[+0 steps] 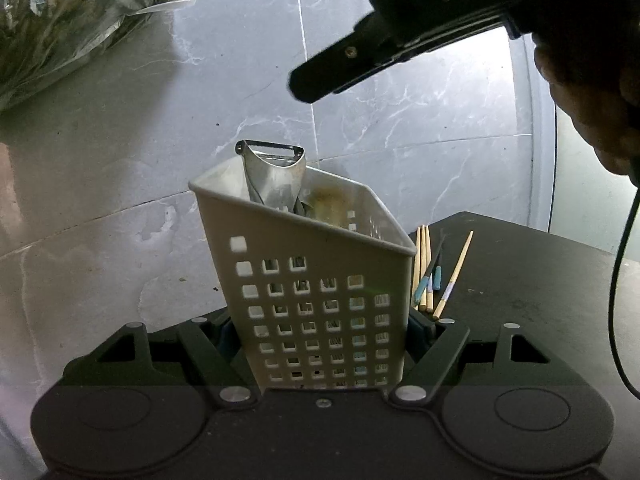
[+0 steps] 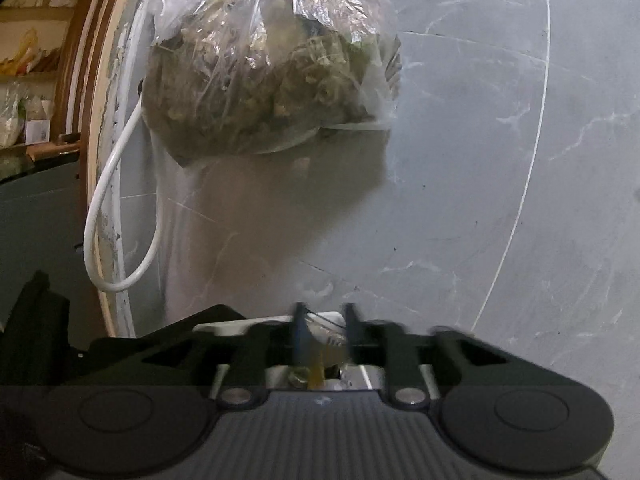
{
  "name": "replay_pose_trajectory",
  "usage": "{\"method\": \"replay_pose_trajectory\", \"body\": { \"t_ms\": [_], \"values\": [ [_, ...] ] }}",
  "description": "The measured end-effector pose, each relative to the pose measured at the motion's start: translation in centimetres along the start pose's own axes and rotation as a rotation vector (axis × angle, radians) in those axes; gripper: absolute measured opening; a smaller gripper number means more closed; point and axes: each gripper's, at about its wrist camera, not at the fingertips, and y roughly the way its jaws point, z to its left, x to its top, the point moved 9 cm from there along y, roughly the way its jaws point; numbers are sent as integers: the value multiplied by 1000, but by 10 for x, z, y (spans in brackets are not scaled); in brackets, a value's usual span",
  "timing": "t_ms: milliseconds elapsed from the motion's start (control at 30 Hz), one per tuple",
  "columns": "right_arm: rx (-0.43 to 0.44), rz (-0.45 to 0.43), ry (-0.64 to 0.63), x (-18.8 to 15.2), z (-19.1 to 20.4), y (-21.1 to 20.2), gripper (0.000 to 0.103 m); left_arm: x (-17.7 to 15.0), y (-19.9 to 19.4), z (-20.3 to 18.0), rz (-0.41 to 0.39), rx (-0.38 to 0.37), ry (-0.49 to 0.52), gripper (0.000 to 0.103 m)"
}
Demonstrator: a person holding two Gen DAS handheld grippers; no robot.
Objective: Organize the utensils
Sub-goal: 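Lift the gold spoon, lower it into the caddy, open the right tool, then move the right tool over the remaining chopsticks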
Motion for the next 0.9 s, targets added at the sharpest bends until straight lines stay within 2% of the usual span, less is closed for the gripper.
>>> {"method": "replay_pose_trajectory", "body": {
  "t_ms": [33,100,167,200,267,300,333,367,500,600,900],
  "values": [
    [-2,-1,11,0,0,-1,57,0,0,1,0,-1,-2,78],
    [-11,-4,46,1,-2,-5,58,0,-1,1,-1,-4,0,78],
    [-31,4,93,3,-9,-9,65,0,-1,1,-1,-7,1,78],
    [-53,11,117,3,-14,-11,68,0,-1,2,0,-8,2,78],
    [-95,20,170,4,-25,-15,84,0,-1,2,0,-10,2,78],
    [-119,30,196,3,-31,-17,88,1,-1,2,0,-11,3,78],
    [-154,40,221,1,-38,-19,96,1,0,2,0,-12,3,78],
    [-204,51,250,-2,-47,-21,98,1,0,2,0,-12,5,78],
    [-346,104,335,-23,-77,-29,102,1,-1,2,3,-18,14,78],
    [-407,153,370,-43,-94,-32,103,1,-1,2,4,-21,14,78],
    [-483,321,519,-120,-133,-40,103,3,1,-1,9,-1,11,78]
  ]
}}
